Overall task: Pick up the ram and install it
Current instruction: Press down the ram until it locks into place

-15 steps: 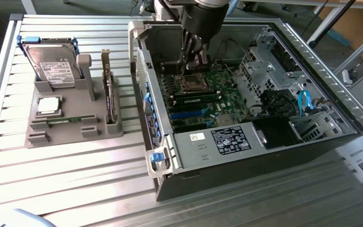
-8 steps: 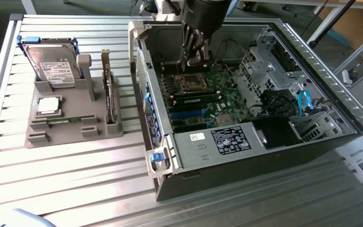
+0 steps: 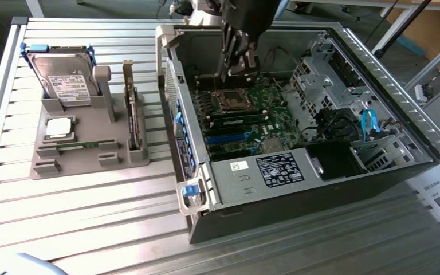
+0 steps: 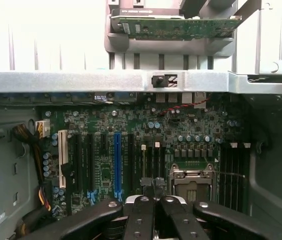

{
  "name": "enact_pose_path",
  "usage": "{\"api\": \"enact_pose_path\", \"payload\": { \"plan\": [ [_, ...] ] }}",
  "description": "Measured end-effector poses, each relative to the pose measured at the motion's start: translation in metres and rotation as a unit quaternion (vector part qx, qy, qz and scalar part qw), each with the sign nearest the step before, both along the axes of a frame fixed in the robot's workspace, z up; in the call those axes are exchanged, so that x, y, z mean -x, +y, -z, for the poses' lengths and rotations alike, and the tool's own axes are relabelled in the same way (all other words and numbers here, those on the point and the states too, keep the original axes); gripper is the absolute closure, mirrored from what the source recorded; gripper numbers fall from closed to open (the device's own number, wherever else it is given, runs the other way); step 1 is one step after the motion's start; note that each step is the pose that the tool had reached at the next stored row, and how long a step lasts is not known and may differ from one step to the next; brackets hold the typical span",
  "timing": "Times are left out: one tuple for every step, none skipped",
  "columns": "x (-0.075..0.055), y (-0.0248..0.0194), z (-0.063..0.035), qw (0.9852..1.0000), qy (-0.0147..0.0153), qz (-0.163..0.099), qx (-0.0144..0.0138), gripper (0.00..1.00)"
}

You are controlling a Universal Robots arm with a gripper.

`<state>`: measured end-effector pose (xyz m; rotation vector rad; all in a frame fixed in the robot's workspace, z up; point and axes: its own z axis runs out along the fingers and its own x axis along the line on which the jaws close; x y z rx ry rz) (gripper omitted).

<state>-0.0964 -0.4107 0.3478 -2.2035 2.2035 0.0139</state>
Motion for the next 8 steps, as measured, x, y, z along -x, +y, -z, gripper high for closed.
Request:
{"api": "enact_pose_path", "payload": {
  "plan": [
    [0.0, 0.0, -0.0012, 1.0, 0.0, 0.0, 0.0, 0.9],
    [0.0, 0.0, -0.0024, 1.0, 0.0, 0.0, 0.0, 0.9],
    [-0.0001, 0.0, -0.0034, 1.0, 0.0, 0.0, 0.0, 0.9],
    [-0.0001, 0.0, -0.0038, 1.0, 0.0, 0.0, -0.0001, 0.9],
    [-0.0001, 0.0, -0.0039, 1.0, 0.0, 0.0, -0.0001, 0.9],
    [-0.0001, 0.0, -0.0039, 1.0, -0.0001, 0.0, -0.0001, 0.9],
    [-0.0001, 0.0, -0.0039, 1.0, 0.0, 0.0, -0.0001, 0.9],
    [-0.0001, 0.0, -0.0039, 1.0, 0.0, 0.0, -0.0001, 0.9]
  ]
}}
